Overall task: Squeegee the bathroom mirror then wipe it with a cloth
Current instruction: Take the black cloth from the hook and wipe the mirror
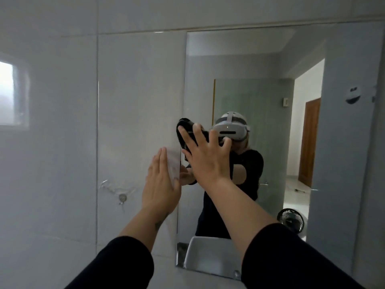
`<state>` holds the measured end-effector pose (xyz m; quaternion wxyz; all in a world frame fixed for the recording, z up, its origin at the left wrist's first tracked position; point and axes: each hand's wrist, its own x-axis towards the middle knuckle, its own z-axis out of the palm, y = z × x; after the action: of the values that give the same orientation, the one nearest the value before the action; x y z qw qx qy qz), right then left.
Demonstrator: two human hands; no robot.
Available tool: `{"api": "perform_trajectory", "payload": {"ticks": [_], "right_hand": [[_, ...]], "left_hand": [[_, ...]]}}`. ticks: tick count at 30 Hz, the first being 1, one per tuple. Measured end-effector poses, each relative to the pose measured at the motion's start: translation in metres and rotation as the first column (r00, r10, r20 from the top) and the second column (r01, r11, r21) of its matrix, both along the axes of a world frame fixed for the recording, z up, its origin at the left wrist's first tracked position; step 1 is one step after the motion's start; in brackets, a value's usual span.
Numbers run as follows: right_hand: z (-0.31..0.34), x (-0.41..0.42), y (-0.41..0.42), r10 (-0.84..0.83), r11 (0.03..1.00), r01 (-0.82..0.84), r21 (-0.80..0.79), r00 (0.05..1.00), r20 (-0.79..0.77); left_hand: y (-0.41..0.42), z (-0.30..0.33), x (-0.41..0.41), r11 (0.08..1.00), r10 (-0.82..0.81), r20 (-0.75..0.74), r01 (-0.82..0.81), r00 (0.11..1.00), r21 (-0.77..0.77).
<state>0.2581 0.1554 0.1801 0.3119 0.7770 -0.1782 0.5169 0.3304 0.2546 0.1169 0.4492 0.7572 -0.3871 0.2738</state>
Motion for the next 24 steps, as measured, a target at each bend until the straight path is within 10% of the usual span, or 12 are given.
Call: {"api": "perform_trajectory", "payload": {"ticks": [12, 24], "right_hand": [[-0.059, -0.053, -0.034, -0.114, 0.993, 0.115, 0.007, 0.986, -0.121], [-0.05, -0.148, -0.097, -0.242, 0.931, 0.191, 0.31, 0.961, 0.133]], "left_hand": [[-0.007, -0.008, -0.012, 0.984, -0.063, 0.042, 0.056, 0.997, 0.168], [-0.019, -0.016, -0.005, 0.988, -0.008, 0.083, -0.005, 0.996, 0.154]]}}
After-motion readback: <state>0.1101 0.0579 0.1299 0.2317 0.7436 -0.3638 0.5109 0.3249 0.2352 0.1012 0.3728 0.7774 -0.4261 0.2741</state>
